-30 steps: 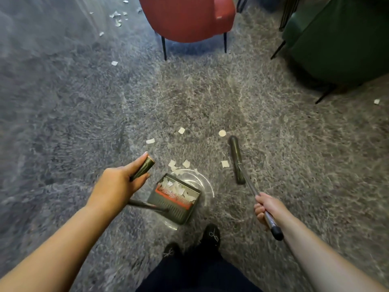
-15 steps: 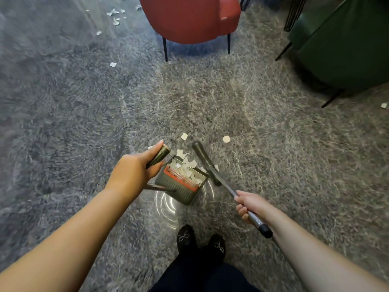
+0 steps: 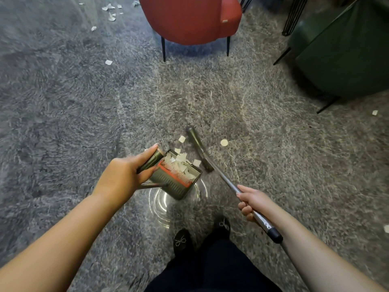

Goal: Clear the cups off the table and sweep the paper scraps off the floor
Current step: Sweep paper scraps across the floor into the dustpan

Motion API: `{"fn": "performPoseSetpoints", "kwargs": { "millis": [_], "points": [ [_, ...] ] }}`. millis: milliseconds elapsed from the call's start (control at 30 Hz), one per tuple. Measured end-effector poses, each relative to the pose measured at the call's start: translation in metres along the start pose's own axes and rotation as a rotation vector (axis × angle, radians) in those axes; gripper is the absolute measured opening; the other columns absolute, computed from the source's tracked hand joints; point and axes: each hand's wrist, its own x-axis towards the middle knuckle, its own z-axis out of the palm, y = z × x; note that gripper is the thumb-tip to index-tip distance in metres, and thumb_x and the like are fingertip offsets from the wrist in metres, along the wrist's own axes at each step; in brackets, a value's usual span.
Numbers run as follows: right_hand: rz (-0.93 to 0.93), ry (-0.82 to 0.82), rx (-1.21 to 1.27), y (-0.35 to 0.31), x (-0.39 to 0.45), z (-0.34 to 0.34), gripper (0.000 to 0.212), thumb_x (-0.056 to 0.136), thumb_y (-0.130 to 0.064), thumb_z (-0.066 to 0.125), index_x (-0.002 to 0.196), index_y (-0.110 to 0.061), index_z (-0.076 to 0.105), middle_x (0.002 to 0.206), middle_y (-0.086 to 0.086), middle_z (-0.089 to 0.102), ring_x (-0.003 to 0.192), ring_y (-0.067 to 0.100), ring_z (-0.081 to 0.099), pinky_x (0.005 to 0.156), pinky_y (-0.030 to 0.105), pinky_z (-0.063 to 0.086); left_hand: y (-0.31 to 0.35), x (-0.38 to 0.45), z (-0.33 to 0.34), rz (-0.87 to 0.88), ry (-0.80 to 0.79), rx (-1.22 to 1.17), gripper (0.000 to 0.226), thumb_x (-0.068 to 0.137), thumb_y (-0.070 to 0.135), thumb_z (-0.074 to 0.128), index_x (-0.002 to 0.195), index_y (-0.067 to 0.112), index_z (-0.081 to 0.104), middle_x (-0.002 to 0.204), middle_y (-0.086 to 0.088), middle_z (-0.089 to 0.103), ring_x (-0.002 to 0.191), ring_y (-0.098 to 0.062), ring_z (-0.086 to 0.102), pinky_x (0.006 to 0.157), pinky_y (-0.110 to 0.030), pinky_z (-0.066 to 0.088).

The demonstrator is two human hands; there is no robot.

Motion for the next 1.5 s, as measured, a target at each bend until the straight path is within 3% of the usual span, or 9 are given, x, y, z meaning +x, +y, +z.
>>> {"fn": "performPoseSetpoints", "kwargs": {
  "millis": [433, 567, 667, 767, 900, 1033, 1233, 1367, 1500],
  "points": [
    [-0.007, 0.125, 0.105, -0.119, 0.066, -0.067, 0.049, 0.102, -0.006, 0.031, 0.146, -0.027, 0.026, 0.062, 0.003, 0.030, 0.024, 0.003, 0.032, 0.029, 0.010, 0.028, 0.026, 0.046, 0.002, -0.147, 0.088, -0.019, 0.061, 0.077, 0.026, 0.078, 0.130, 0.044, 0.052, 0.097, 0.006, 0.073, 0.078, 0.000, 0.063, 0.065, -0.006, 0.038],
    [0.027, 0.134, 0.104, -0.141, 0.086, -0.072, 0.033, 0.102, -0.005, 0.029, 0.120, -0.032, 0.033, 0.058, 0.003, 0.032, 0.023, 0.004, 0.032, 0.029, 0.010, 0.029, 0.030, 0.045, -0.002, -0.200, 0.090, -0.015, 0.068, 0.076, 0.025, 0.080, 0.130, 0.053, 0.048, 0.096, 0.008, 0.074, 0.079, -0.002, 0.067, 0.065, -0.021, 0.049],
    [0.054, 0.118, 0.039, -0.153, 0.097, -0.064, 0.038, 0.102, -0.005, 0.030, 0.131, -0.027, 0.039, 0.062, 0.004, 0.033, 0.023, 0.004, 0.032, 0.028, 0.011, 0.029, 0.029, 0.039, -0.001, -0.244, 0.121, -0.027, 0.081, 0.075, 0.024, 0.081, 0.128, 0.065, 0.036, 0.092, 0.014, 0.072, 0.076, 0.004, 0.064, 0.068, -0.023, 0.052],
    [0.062, 0.081, -0.051, -0.156, 0.097, -0.045, 0.038, 0.102, -0.005, 0.030, 0.138, -0.014, 0.038, 0.061, 0.004, 0.034, 0.023, 0.004, 0.033, 0.030, 0.010, 0.029, 0.024, 0.033, 0.001, -0.288, 0.152, 0.012, 0.070, 0.072, 0.024, 0.083, 0.129, 0.050, 0.052, 0.094, 0.009, 0.074, 0.077, 0.002, 0.065, 0.067, -0.024, 0.053],
    [0.047, 0.039, -0.184, -0.152, 0.098, -0.016, 0.044, 0.101, -0.005, 0.033, 0.142, -0.021, 0.035, 0.060, 0.003, 0.038, 0.027, 0.004, 0.035, 0.030, 0.012, 0.031, 0.022, 0.027, 0.005, -0.309, 0.176, 0.014, 0.067, 0.072, 0.018, 0.084, 0.131, 0.035, 0.057, 0.093, 0.005, 0.075, 0.082, 0.009, 0.059, 0.067, -0.006, 0.041],
    [0.032, -0.043, -0.310, -0.160, 0.096, 0.013, 0.041, 0.101, -0.004, 0.032, 0.139, -0.018, 0.038, 0.058, 0.002, 0.038, 0.029, 0.004, 0.035, 0.031, 0.013, 0.030, 0.019, 0.021, 0.000, -0.341, 0.203, 0.021, 0.067, 0.072, 0.019, 0.084, 0.131, 0.037, 0.056, 0.086, 0.006, 0.075, 0.080, 0.006, 0.060, 0.066, -0.009, 0.040],
    [-0.007, -0.150, -0.520, -0.176, 0.099, 0.038, 0.039, 0.100, -0.005, 0.035, 0.135, -0.022, 0.043, 0.050, 0.000, 0.040, 0.032, 0.006, 0.036, 0.032, 0.016, 0.031, 0.013, 0.013, -0.004, -0.398, 0.214, -0.046, 0.067, 0.074, 0.018, 0.082, 0.129, 0.043, 0.053, 0.088, 0.016, 0.070, 0.073, 0.026, 0.052, 0.067, 0.003, 0.036],
    [0.001, -0.217, -0.662, -0.172, 0.098, 0.045, 0.040, 0.100, -0.007, 0.038, 0.138, -0.020, 0.042, 0.044, -0.002, 0.041, 0.036, 0.010, 0.038, 0.034, 0.020, 0.035, 0.007, 0.010, -0.007, -0.379, 0.200, -0.078, 0.077, 0.075, 0.021, 0.081, 0.124, 0.066, 0.042, 0.103, 0.020, 0.066, 0.089, 0.012, 0.058, 0.073, -0.002, 0.042],
    [0.000, -0.256, -0.754, -0.155, 0.092, 0.048, 0.045, 0.100, -0.007, 0.039, 0.145, -0.015, 0.035, 0.046, 0.002, 0.040, 0.035, 0.011, 0.039, 0.034, 0.021, 0.037, 0.003, 0.006, -0.010, -0.392, 0.153, -0.071, 0.085, 0.076, 0.027, 0.080, 0.112, 0.084, 0.028, 0.100, 0.026, 0.062, 0.089, 0.014, 0.058, 0.072, -0.007, 0.044]
  ]
}}
